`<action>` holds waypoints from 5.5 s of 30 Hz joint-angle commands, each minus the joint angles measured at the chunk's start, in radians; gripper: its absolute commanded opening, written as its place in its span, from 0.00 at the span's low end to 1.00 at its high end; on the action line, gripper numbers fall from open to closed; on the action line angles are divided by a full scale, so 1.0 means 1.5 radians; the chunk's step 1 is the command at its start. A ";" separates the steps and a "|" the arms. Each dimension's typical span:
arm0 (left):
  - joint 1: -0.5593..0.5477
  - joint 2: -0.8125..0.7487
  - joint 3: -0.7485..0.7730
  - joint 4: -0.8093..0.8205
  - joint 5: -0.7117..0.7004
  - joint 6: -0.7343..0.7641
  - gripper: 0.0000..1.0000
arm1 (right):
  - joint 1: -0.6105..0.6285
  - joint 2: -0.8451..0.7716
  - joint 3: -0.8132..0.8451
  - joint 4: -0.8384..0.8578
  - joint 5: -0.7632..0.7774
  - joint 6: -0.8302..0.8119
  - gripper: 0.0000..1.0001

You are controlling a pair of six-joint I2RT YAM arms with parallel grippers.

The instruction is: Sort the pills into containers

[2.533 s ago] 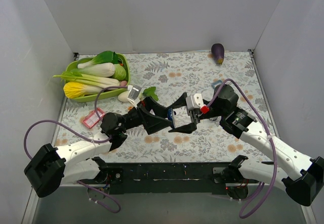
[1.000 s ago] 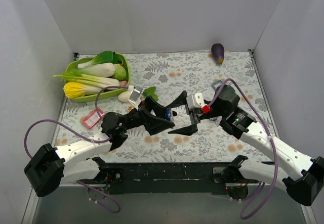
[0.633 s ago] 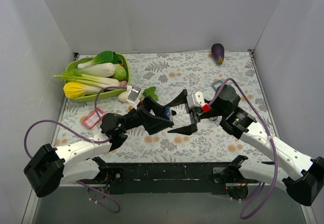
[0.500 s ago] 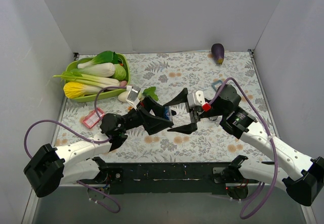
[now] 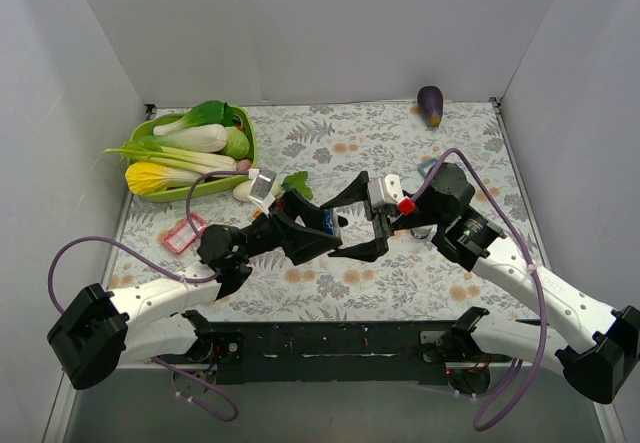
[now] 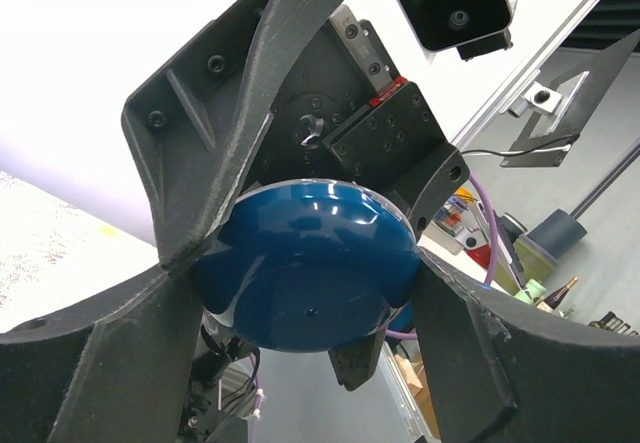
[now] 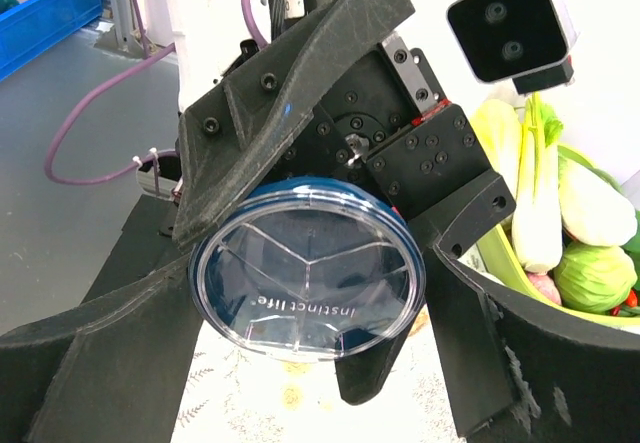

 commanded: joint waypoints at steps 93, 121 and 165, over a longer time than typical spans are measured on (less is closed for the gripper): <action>0.061 -0.041 -0.015 0.026 0.052 -0.139 0.98 | 0.036 0.007 0.111 -0.160 0.016 -0.244 0.05; 0.058 -0.042 0.017 -0.050 0.053 -0.148 0.98 | 0.081 0.031 0.128 -0.245 0.090 -0.367 0.08; 0.058 -0.080 0.013 -0.073 0.083 -0.080 0.91 | 0.081 0.037 0.076 -0.146 0.100 -0.173 0.18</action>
